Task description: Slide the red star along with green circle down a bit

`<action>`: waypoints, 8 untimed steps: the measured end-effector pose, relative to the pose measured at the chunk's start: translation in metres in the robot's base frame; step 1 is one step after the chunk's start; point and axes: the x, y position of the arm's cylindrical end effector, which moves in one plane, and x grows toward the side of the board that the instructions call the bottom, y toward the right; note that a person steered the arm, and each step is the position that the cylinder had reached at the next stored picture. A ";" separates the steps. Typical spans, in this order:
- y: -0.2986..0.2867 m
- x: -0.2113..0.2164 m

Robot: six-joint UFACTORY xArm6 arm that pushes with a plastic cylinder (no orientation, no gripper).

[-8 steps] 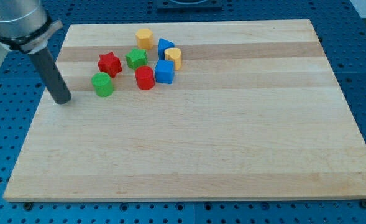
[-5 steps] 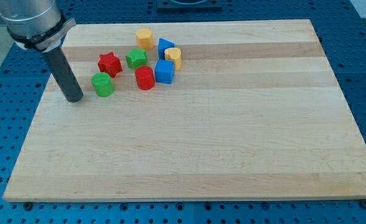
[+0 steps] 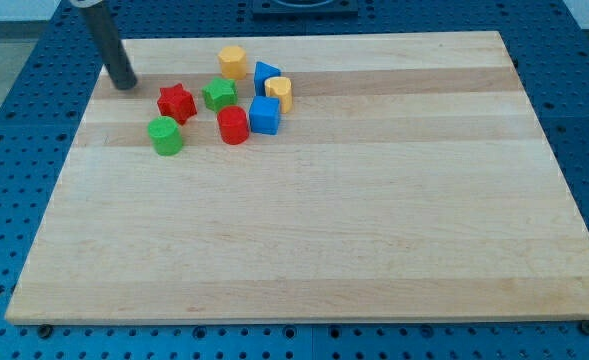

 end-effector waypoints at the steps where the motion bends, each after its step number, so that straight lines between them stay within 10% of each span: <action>1: 0.037 0.000; 8: 0.089 0.069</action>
